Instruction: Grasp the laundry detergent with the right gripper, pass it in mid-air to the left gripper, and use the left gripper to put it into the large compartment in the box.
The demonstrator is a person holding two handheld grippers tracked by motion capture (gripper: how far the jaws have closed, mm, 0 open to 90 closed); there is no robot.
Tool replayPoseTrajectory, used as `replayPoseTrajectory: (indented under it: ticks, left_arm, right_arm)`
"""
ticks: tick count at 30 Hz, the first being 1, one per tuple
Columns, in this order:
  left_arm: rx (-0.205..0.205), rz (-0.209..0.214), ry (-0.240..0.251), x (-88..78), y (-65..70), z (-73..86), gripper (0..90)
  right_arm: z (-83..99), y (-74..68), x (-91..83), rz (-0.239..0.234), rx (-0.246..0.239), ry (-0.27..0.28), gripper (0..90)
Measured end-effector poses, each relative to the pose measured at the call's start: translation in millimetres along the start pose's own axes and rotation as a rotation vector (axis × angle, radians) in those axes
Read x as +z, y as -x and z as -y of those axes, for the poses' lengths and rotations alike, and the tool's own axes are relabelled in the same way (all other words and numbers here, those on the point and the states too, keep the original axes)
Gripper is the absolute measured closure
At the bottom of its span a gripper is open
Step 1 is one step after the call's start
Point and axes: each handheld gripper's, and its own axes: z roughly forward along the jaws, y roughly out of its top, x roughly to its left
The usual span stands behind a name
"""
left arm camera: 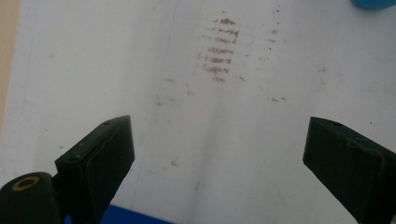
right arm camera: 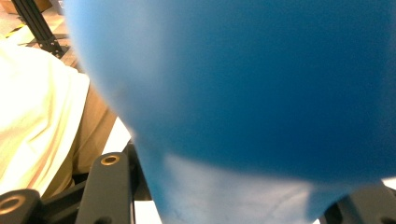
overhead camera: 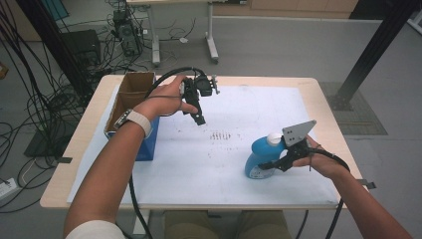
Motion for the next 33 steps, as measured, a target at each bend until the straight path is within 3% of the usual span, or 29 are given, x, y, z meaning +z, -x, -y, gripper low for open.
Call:
replayPoseTrajectory:
  ticks: [23, 33]
  left_arm:
    - [0.016, -0.022, 0.018, -11.4, 11.4, 0.7, 8.9]
    - [0.023, -0.021, 0.027, -18.3, 17.5, 2.2, 8.5]
  right_arm:
    - [-6.1, -2.4, -0.1, 0.013, 0.009, -0.026, 43.0]
    - [-17.2, -4.8, -3.3, 0.019, 0.004, -0.012, 43.0]
